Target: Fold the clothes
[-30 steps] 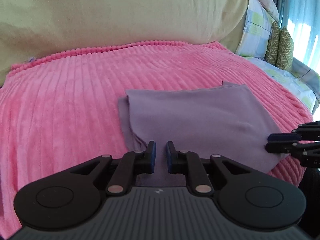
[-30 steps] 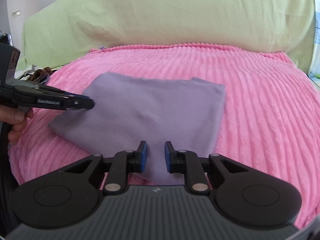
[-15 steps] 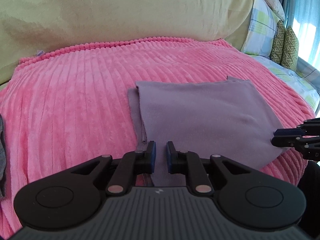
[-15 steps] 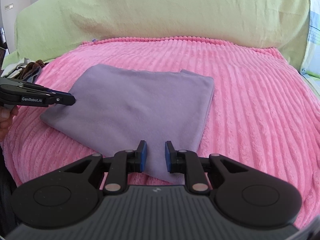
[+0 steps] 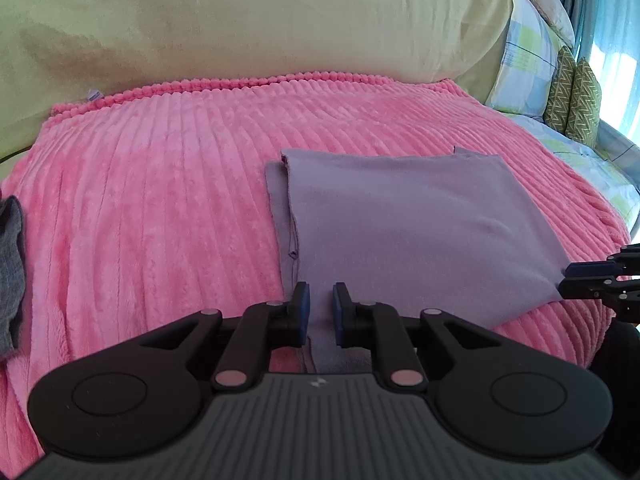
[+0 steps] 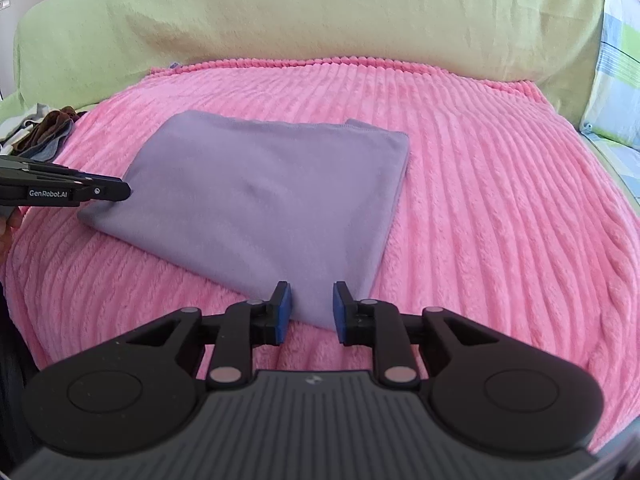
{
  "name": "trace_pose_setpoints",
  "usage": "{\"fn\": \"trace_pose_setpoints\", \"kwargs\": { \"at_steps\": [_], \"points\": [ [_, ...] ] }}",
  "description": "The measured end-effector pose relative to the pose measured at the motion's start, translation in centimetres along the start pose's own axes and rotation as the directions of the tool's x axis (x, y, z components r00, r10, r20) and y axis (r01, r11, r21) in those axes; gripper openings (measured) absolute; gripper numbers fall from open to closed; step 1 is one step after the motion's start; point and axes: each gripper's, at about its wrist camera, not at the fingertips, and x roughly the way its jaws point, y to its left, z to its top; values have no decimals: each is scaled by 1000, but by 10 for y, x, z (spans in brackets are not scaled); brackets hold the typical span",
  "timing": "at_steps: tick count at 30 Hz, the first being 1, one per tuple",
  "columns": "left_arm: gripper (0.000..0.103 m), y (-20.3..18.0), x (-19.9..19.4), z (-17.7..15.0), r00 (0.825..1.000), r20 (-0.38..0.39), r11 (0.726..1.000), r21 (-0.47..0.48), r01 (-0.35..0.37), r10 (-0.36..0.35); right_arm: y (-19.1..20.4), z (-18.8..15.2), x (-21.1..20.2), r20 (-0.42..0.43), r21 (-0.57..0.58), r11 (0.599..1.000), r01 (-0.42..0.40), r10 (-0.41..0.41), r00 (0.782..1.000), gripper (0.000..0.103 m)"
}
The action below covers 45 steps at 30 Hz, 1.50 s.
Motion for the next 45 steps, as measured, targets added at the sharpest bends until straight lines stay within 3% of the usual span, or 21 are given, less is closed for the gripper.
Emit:
{"fn": "trace_pose_setpoints", "kwargs": {
  "at_steps": [7, 12, 16, 20, 25, 29, 34, 36, 39, 45],
  "points": [
    [20, -10, -22, -2, 999, 30, 999, 15, 35, -35, 2, -8, -19, 35, 36, 999, 2, -3, 999, 21],
    [25, -19, -16, -9, 999, -6, 998, 57, 36, -36, 6, -11, -25, 86, 47, 998, -42, 38, 996, 26],
    [25, -18, -14, -14, 1000, -15, 998, 57, 28, -28, 9, -9, -15, 73, 46, 997, -64, 60, 995, 28],
    [25, -27, -22, -4, 1000, -5, 994, 104, 15, -15, -11, -16, -8, 65, 223, 965, -136, 125, 990, 28],
    [26, -66, -23, 15, 992, 35, 978, 172, 116, -124, -21, -15, -22, 160, 271, 950, -157, 116, 980, 29],
    [26, -95, 2, 17, 980, 16, 960, 206, 190, -197, -35, -2, -14, 198, 323, 927, -193, 133, 971, 29],
    [27, -98, 24, 6, 981, -21, 965, 174, 195, -195, -46, 19, 6, 238, 265, 948, -179, 115, 964, 29],
    [27, -96, 23, 5, 979, -24, 965, 168, 201, -200, -51, 26, 21, 225, 246, 954, -169, 113, 968, 29],
    [27, -94, 24, 4, 978, -24, 964, 169, 207, -205, -54, 34, 52, 139, 186, 972, -145, 120, 983, 27],
    [27, -93, 25, 1, 979, -12, 967, 155, 201, -202, -49, 61, 71, 149, 71, 991, -116, 105, 983, 27]
  ]
}}
